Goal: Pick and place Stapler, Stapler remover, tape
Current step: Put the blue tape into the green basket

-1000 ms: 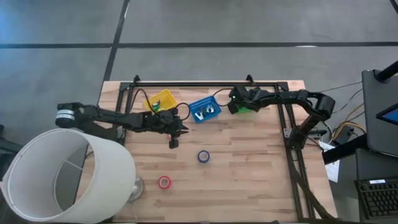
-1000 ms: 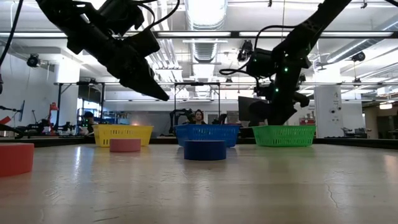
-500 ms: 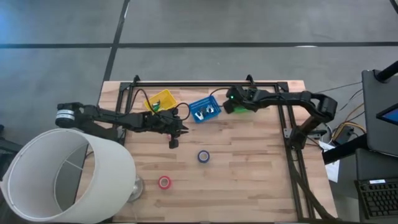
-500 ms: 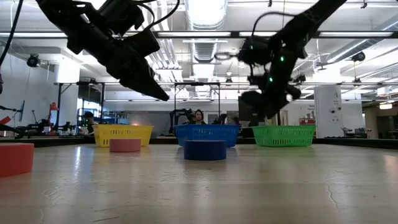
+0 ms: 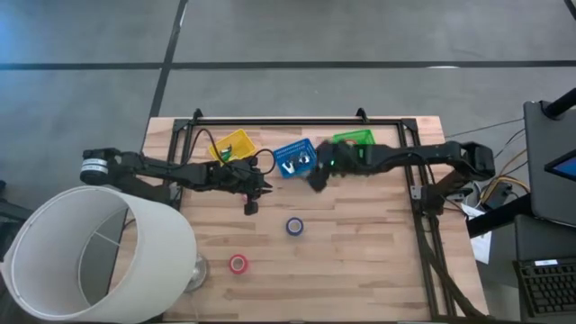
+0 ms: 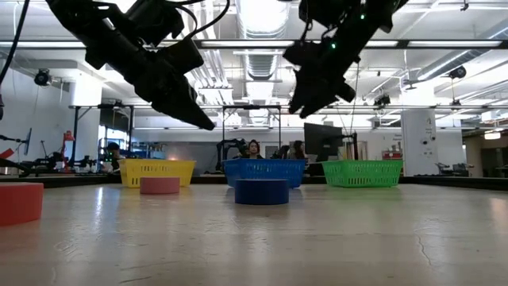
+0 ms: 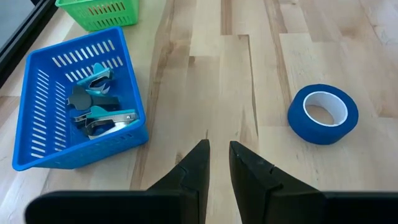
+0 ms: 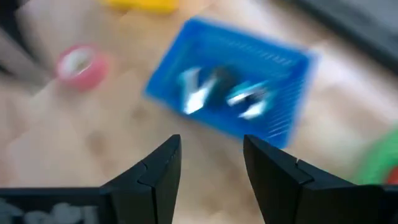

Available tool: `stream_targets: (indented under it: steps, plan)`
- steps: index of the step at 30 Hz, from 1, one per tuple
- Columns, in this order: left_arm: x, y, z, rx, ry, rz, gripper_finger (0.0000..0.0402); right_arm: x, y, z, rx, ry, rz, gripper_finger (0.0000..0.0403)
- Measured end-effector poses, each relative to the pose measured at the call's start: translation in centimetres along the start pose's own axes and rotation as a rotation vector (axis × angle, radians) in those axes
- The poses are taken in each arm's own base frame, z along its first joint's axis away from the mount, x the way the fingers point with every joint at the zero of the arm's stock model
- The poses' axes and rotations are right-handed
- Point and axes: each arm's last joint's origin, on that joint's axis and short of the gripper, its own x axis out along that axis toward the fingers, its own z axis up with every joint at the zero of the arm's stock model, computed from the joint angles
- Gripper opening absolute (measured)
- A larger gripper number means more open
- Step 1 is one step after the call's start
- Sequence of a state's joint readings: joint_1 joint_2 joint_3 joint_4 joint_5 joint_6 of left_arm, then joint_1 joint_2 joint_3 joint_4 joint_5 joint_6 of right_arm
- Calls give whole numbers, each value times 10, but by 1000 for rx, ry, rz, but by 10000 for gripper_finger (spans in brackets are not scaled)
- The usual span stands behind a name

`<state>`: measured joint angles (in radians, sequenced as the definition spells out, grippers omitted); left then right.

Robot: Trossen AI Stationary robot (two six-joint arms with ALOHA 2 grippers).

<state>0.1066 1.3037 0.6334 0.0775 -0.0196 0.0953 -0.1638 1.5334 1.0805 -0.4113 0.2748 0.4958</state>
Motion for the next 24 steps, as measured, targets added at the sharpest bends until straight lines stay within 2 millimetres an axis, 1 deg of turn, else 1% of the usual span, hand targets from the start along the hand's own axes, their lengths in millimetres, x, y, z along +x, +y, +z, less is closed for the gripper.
stream_targets:
  steps: [4,8,11,15,18,24]
  plan:
    - [0,0,0,-1,3,0,64,3,30,-21,-40,85,103,171]
    - [0,0,0,-16,4,0,64,7,56,-43,-39,146,140,171]
    - [0,0,0,-19,4,0,64,12,73,-59,-22,184,149,171]
    - [0,0,0,-20,3,0,64,21,90,-76,15,233,169,171]
    - [0,0,0,-23,3,0,64,30,100,-85,30,260,159,171]
    - [0,0,0,-27,4,0,64,52,116,-91,22,290,137,171]
